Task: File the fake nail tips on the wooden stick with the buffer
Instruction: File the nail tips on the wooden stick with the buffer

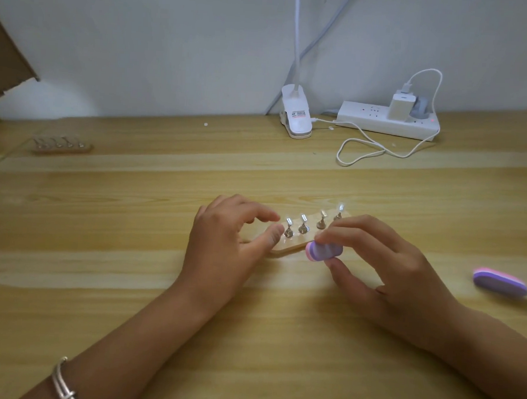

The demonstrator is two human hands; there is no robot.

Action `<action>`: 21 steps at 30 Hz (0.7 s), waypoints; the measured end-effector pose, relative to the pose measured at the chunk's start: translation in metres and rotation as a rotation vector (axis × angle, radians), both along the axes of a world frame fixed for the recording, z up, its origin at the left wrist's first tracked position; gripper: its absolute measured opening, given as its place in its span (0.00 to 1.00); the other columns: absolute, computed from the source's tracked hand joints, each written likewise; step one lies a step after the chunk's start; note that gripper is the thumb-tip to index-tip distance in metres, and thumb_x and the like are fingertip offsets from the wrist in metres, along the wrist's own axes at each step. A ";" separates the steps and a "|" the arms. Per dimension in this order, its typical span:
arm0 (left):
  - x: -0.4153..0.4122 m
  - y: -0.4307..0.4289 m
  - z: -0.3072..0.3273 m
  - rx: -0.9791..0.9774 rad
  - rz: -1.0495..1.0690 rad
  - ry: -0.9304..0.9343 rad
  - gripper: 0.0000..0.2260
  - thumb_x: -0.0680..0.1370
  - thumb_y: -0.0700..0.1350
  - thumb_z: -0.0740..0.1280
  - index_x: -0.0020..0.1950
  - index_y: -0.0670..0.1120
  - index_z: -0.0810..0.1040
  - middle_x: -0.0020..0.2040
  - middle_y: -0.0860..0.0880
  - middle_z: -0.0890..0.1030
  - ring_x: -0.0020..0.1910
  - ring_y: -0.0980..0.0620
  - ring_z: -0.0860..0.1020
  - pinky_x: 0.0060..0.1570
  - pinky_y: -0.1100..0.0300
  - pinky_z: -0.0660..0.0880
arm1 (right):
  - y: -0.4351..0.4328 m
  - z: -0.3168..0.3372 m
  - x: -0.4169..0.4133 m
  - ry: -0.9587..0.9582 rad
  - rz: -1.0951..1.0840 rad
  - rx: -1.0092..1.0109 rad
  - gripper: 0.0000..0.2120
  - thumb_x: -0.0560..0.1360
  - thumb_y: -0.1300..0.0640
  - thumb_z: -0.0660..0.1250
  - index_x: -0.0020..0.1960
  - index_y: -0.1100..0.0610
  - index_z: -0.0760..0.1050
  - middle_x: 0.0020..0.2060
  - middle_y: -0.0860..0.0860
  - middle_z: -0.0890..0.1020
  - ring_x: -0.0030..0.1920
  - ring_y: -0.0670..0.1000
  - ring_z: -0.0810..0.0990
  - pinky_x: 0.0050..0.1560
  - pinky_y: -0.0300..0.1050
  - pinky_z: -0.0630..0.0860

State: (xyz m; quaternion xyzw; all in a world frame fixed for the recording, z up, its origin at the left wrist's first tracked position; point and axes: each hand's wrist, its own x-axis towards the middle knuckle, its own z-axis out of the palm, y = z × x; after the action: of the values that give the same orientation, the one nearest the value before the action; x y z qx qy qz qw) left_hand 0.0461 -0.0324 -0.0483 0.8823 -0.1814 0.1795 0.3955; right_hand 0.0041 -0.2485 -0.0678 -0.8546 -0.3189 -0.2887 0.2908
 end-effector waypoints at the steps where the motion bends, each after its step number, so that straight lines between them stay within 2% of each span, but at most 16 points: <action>1: 0.001 0.001 -0.001 -0.003 0.002 -0.001 0.06 0.70 0.51 0.72 0.44 0.53 0.84 0.41 0.57 0.82 0.42 0.55 0.77 0.49 0.46 0.74 | 0.000 0.000 0.000 0.002 -0.001 -0.002 0.10 0.75 0.67 0.69 0.56 0.65 0.81 0.50 0.54 0.81 0.52 0.53 0.82 0.56 0.48 0.78; 4: 0.002 0.003 -0.005 -0.065 -0.001 0.014 0.03 0.70 0.47 0.76 0.42 0.52 0.85 0.38 0.58 0.82 0.41 0.56 0.78 0.47 0.49 0.74 | 0.000 0.000 -0.001 0.009 0.006 0.003 0.10 0.75 0.67 0.69 0.56 0.65 0.81 0.51 0.54 0.81 0.52 0.53 0.81 0.57 0.47 0.78; 6: 0.003 0.003 -0.006 -0.138 -0.011 0.071 0.04 0.70 0.44 0.77 0.39 0.52 0.85 0.39 0.57 0.83 0.43 0.55 0.79 0.46 0.51 0.74 | -0.001 0.000 -0.001 0.008 0.014 0.006 0.09 0.77 0.66 0.68 0.56 0.65 0.81 0.51 0.53 0.81 0.52 0.53 0.81 0.57 0.46 0.77; 10: 0.006 0.005 -0.008 -0.252 -0.053 0.188 0.04 0.70 0.42 0.77 0.39 0.51 0.86 0.41 0.59 0.85 0.45 0.54 0.82 0.45 0.55 0.77 | 0.000 0.000 -0.001 0.000 0.008 -0.002 0.10 0.75 0.68 0.69 0.56 0.65 0.81 0.50 0.53 0.81 0.51 0.52 0.81 0.57 0.46 0.77; 14: 0.006 0.006 -0.009 -0.279 -0.083 0.215 0.04 0.70 0.42 0.77 0.40 0.52 0.87 0.40 0.58 0.85 0.44 0.54 0.81 0.45 0.59 0.76 | 0.000 0.000 -0.001 -0.005 0.003 -0.003 0.10 0.74 0.68 0.69 0.55 0.65 0.81 0.50 0.54 0.81 0.51 0.53 0.81 0.56 0.46 0.77; 21: 0.005 0.006 -0.009 -0.227 -0.063 0.176 0.03 0.71 0.45 0.76 0.41 0.54 0.87 0.41 0.61 0.85 0.46 0.54 0.79 0.51 0.53 0.73 | 0.000 0.000 0.000 -0.002 0.010 -0.002 0.10 0.74 0.68 0.69 0.56 0.65 0.81 0.51 0.54 0.82 0.52 0.53 0.81 0.57 0.46 0.77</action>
State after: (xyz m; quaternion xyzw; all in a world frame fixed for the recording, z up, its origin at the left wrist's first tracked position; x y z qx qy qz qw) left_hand 0.0512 -0.0266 -0.0572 0.8381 -0.1523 0.1084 0.5124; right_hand 0.0041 -0.2486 -0.0683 -0.8532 -0.3236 -0.2876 0.2910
